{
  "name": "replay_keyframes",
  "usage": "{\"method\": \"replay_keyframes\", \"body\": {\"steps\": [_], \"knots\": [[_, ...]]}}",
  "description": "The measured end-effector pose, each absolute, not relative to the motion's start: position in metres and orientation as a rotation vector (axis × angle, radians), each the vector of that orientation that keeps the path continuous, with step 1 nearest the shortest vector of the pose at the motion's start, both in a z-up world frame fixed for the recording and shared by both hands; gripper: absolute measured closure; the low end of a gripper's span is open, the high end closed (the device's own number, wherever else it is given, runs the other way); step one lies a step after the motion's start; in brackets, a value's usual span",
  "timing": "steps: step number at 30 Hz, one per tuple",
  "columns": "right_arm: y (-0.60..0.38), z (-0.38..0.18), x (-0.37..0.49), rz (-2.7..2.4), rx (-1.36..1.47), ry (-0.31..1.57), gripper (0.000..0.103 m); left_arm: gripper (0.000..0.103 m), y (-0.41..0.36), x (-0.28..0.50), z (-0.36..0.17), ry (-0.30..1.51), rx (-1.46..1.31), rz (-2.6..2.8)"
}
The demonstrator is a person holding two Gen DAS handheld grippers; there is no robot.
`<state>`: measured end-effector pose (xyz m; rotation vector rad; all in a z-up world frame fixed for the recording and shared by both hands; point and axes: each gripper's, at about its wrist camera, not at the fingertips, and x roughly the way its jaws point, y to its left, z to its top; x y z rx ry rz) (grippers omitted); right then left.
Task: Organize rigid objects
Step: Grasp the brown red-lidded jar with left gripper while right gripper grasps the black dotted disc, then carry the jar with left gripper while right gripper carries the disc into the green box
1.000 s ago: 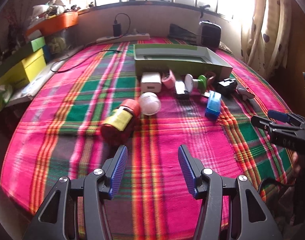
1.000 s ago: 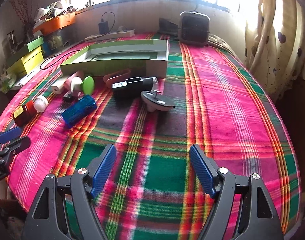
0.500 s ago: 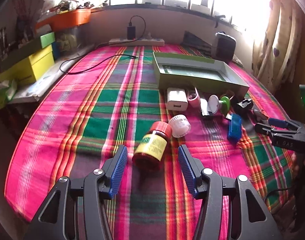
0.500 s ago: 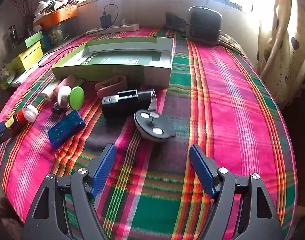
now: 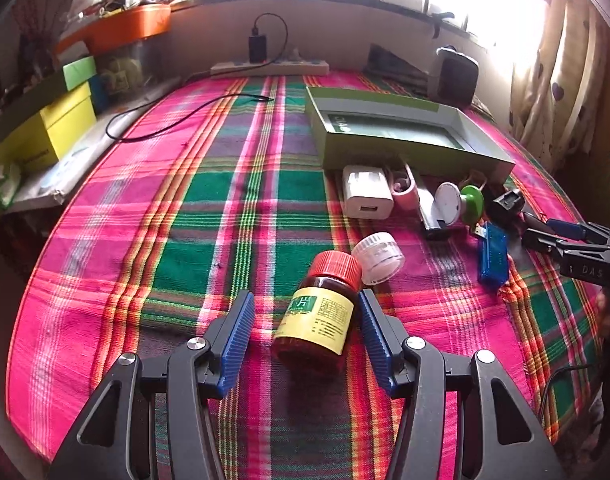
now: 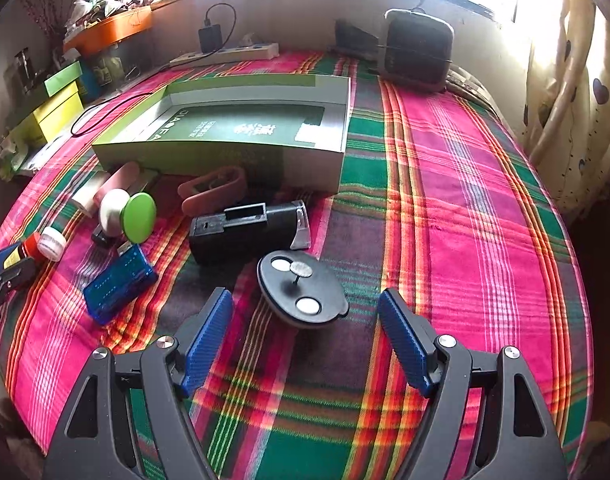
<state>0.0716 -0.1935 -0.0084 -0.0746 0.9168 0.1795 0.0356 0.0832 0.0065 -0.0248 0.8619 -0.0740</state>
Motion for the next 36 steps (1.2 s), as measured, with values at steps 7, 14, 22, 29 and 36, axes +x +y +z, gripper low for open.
{"method": "replay_keyframes", "body": {"steps": [7,14,22,29,36], "knots": [[-0.1922,-0.0063,0.072,0.193,-0.081,0.902,0.045,0.052,0.0854,0.0406,0.006,0.861,-0.037,-0.061],[-0.1943,-0.005,0.0715,0.189,-0.071,0.895,0.061,0.062,0.0873,0.0413,0.0066,0.854,-0.053,-0.062],[-0.1916,-0.0039,0.0698,0.191,-0.089,0.886,0.066,0.072,0.0856,0.0429,0.0068,0.853,-0.051,-0.066],[-0.1903,-0.0022,0.0673,0.189,-0.106,0.873,0.066,0.072,0.0872,0.0437,0.0086,0.848,-0.076,-0.072],[-0.1923,0.0003,0.0655,0.18,-0.096,0.859,0.066,0.072,0.0871,0.0465,0.0153,0.828,-0.085,-0.084]]}}
